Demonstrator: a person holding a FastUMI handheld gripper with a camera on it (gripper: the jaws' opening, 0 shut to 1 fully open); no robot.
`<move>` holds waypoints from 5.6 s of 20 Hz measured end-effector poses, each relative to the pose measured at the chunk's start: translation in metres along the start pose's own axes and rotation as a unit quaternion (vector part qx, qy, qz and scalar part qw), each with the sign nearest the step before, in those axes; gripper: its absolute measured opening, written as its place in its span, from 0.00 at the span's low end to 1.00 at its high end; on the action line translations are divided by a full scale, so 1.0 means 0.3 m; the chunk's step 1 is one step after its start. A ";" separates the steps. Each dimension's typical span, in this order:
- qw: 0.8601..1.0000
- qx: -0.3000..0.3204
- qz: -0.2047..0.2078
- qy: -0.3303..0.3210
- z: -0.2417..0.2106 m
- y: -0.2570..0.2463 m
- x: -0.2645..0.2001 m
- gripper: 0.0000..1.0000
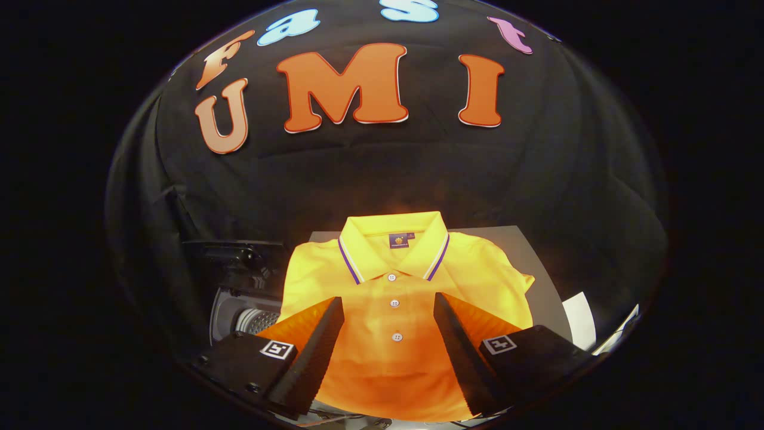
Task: Put the clothes into the washing machine and then close the washing machine lid.
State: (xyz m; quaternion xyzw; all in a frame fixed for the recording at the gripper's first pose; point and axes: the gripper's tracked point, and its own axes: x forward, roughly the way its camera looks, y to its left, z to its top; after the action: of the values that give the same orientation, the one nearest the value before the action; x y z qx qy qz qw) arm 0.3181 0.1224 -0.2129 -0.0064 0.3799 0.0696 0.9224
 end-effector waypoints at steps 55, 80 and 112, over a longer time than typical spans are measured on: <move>0.941 0.115 0.214 -0.234 0.237 0.280 -0.402 0.08; 0.952 0.049 0.226 -0.203 0.112 1.150 -0.214 0.08; 0.998 0.030 0.057 0.017 -0.566 1.257 0.618 0.08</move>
State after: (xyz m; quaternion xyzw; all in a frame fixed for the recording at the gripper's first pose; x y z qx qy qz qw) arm 0.2790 0.5077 -0.4482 0.0412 0.3970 0.1102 0.9103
